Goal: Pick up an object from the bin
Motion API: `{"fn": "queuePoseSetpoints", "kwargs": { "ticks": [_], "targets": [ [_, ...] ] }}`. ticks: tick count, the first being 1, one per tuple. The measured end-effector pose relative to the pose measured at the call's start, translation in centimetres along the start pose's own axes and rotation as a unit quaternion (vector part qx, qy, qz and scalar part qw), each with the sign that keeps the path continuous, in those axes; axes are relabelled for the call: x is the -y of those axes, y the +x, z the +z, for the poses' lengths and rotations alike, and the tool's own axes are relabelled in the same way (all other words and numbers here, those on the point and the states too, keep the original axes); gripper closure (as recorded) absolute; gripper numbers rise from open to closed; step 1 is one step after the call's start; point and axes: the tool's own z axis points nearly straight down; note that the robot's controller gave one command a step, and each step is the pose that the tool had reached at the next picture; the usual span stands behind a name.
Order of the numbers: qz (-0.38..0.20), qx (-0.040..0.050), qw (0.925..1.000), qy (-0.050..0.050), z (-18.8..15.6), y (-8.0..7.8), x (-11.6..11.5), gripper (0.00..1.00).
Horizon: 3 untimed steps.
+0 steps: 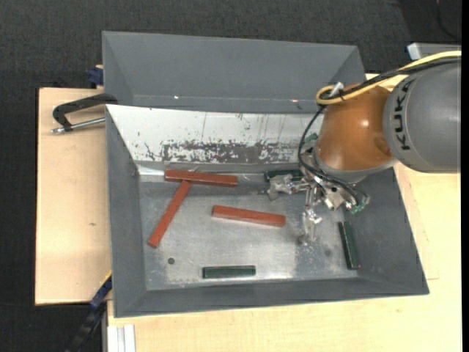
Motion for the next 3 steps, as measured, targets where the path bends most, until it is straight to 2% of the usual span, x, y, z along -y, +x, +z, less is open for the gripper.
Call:
{"fn": "queuePoseSetpoints", "kwargs": {
  "ticks": [1, 2, 3],
  "targets": [
    [0.064, 0.0, 0.998, 0.0, 0.0, -1.9, -5.7, 1.0],
    [0.064, 0.0, 0.998, 0.0, 0.0, -1.9, -5.7, 1.0],
    [0.069, -0.0013, 0.9976, -0.001, -4.7, -2.8, -5.4, 1.0]
  ]
}}
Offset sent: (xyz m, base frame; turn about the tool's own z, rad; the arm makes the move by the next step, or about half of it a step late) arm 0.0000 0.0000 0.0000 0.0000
